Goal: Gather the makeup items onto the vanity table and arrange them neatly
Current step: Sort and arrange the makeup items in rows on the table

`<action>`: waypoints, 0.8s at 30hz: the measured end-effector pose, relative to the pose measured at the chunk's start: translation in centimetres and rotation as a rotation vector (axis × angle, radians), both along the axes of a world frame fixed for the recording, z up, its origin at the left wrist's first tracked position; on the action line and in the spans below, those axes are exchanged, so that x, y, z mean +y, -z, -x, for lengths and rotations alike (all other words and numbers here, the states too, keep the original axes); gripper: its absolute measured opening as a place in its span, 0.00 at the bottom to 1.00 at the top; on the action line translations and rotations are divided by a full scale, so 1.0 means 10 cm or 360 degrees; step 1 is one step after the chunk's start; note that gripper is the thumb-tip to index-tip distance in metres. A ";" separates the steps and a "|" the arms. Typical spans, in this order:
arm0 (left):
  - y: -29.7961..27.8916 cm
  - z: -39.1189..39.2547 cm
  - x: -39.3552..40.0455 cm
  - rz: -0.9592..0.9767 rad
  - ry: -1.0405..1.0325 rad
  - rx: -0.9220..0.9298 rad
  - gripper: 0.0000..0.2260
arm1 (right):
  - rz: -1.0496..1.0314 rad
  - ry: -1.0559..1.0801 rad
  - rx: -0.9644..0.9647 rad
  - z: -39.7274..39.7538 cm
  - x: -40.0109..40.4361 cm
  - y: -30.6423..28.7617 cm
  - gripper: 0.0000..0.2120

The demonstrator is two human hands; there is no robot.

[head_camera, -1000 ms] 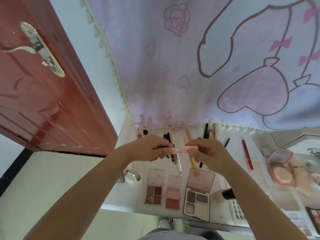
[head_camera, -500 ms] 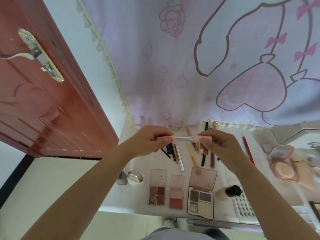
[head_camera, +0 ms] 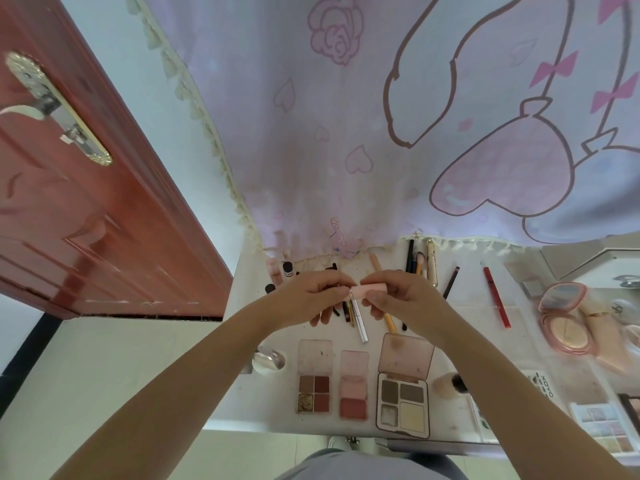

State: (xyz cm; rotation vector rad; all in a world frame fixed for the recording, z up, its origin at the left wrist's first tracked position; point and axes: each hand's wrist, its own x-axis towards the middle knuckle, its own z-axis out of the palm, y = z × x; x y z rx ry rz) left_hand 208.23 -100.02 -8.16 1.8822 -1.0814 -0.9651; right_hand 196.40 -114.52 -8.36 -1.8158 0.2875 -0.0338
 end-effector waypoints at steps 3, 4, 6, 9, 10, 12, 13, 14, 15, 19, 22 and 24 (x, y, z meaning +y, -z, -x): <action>0.13 -0.03 -0.03 -0.0118 -0.0036 -0.0097 0.03 | -0.0052 0.0016 0.0124 -0.10 0.03 0.12 0.11; 0.17 -0.05 -0.04 -0.0144 -0.0068 -0.0117 0.02 | -0.0032 -0.0005 0.0180 -0.13 0.04 0.16 0.12; 0.25 -0.10 -0.06 -0.0204 -0.0097 -0.0156 0.04 | 0.0060 -0.0067 0.0292 -0.18 0.03 0.24 0.13; 0.33 -0.21 -0.03 -0.0281 -0.0108 -0.0254 0.07 | 0.0170 -0.0097 0.0419 -0.24 -0.04 0.38 0.13; 0.35 -0.28 -0.01 -0.0330 -0.0105 -0.0342 0.08 | 0.0195 -0.0084 0.0463 -0.27 -0.09 0.43 0.13; 0.39 -0.42 0.03 -0.0530 -0.0099 -0.0579 0.11 | 0.0198 -0.0033 0.0548 -0.31 -0.18 0.53 0.11; 0.41 -0.49 0.04 -0.0671 -0.0083 -0.0695 0.12 | 0.0181 -0.0014 0.0591 -0.34 -0.22 0.58 0.10; 0.44 -0.55 0.04 -0.0835 -0.0041 -0.0815 0.13 | 0.0167 -0.0010 0.0636 -0.37 -0.26 0.63 0.10; 0.49 -0.59 0.03 -0.1001 0.0080 -0.0986 0.14 | 0.0172 -0.0024 0.0686 -0.41 -0.28 0.69 0.10; 0.72 -0.65 -0.06 -0.1485 0.0368 -0.1338 0.14 | 0.0597 -0.0144 0.0889 -0.61 -0.26 0.94 0.11; 0.83 -0.70 -0.18 -0.1580 0.0383 -0.1404 0.13 | 0.0855 -0.0092 0.0938 -0.81 -0.21 1.05 0.12; 0.89 -0.74 -0.26 -0.1620 0.0404 -0.1428 0.13 | 0.0957 -0.0100 0.0926 -0.92 -0.17 1.10 0.15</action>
